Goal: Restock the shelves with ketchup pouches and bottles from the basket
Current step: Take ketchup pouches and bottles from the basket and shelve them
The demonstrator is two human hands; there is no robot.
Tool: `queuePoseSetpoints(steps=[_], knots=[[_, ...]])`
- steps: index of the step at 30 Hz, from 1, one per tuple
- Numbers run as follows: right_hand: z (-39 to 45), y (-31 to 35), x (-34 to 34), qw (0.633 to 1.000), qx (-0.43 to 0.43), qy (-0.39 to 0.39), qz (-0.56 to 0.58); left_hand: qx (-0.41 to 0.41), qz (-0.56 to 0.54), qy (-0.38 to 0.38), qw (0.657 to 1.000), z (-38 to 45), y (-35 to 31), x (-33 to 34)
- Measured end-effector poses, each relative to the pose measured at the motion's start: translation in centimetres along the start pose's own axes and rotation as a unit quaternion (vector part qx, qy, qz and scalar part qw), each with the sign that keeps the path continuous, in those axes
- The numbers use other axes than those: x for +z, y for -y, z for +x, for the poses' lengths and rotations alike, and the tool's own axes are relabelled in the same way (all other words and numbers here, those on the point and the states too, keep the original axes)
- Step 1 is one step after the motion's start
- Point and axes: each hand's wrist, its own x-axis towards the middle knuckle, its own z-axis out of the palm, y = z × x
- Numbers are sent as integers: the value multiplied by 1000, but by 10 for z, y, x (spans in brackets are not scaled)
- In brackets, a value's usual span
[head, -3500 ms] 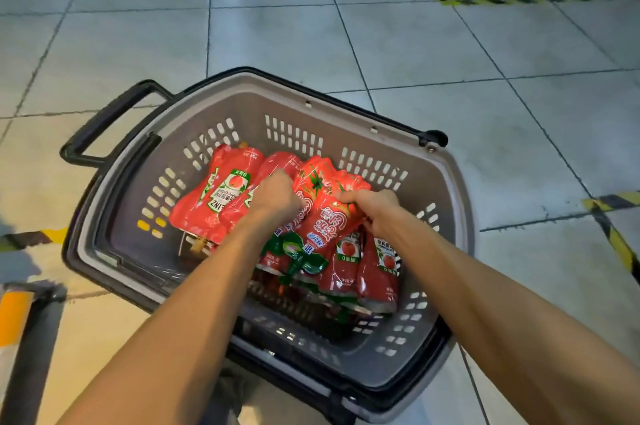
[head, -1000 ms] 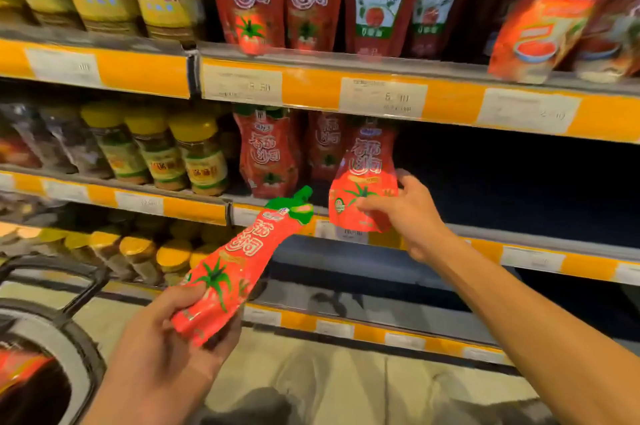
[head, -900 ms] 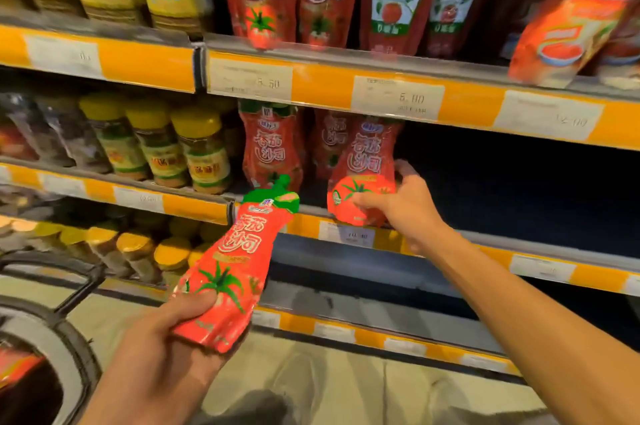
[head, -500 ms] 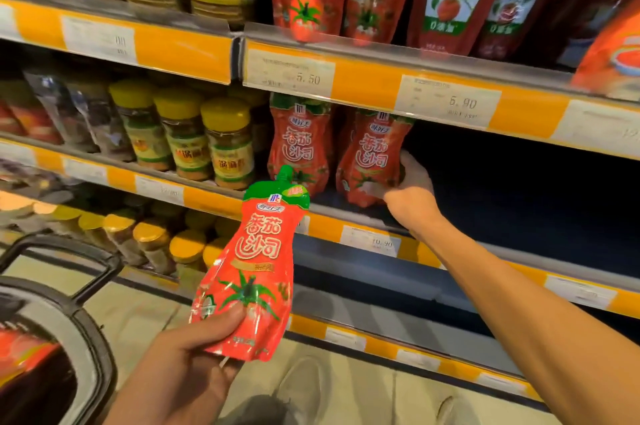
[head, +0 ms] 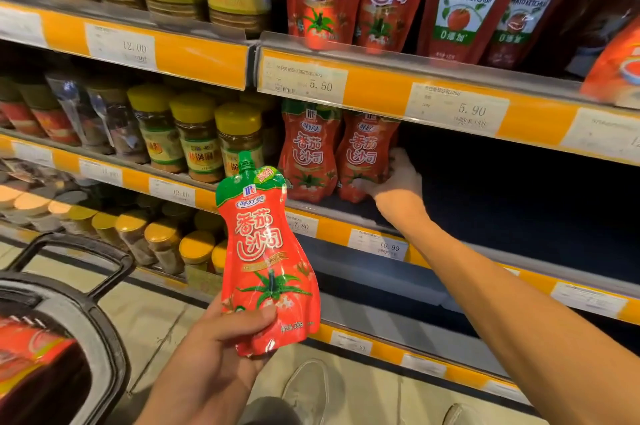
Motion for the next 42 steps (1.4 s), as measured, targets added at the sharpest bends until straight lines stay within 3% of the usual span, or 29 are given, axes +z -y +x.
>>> queuePoseSetpoints(steps=[8, 12, 13, 15, 17, 19, 25, 27, 29, 31, 33, 35, 39, 42], knots=[[-8, 12, -6, 1000, 14, 23, -12, 21, 77, -19, 997, 8, 10, 0], [-51, 20, -32, 995, 3, -34, 96, 35, 128, -32, 991, 9, 11, 10], [-67, 21, -42, 987, 24, 4, 158, 34, 135, -29, 990, 9, 11, 12], [-101, 22, -58, 954, 56, 157, 250, 28, 138, -9, 990, 11, 9, 21], [-132, 23, -70, 921, 60, 288, 256, 30, 149, 13, 988, 16, 8, 32], [-150, 23, -75, 905, 62, 329, 264, 36, 174, 34, 984, 24, 9, 43], [-144, 22, -80, 925, 78, 213, 304, 50, 237, 90, 966, 57, 12, 66], [-135, 19, -80, 940, 59, 166, 290, 89, 293, 62, 950, 75, 11, 66], [-122, 17, -77, 959, 30, 119, 255, 163, 425, -25, 890, 97, 6, 58], [-109, 18, -72, 973, 0, 86, 212, 238, 594, -100, 762, 117, 0, 45], [-96, 19, -62, 979, -20, 71, 189, 276, 708, -129, 637, 129, -4, 34], [-84, 21, -50, 983, -27, 52, 176, 315, 757, -147, 554, 139, -4, 27], [-62, 20, -30, 991, -60, 12, 121, 369, 787, -179, 461, 147, 0, 28], [-54, 17, -20, 990, -65, 8, 123, 393, 794, -169, 432, 154, -2, 25]])
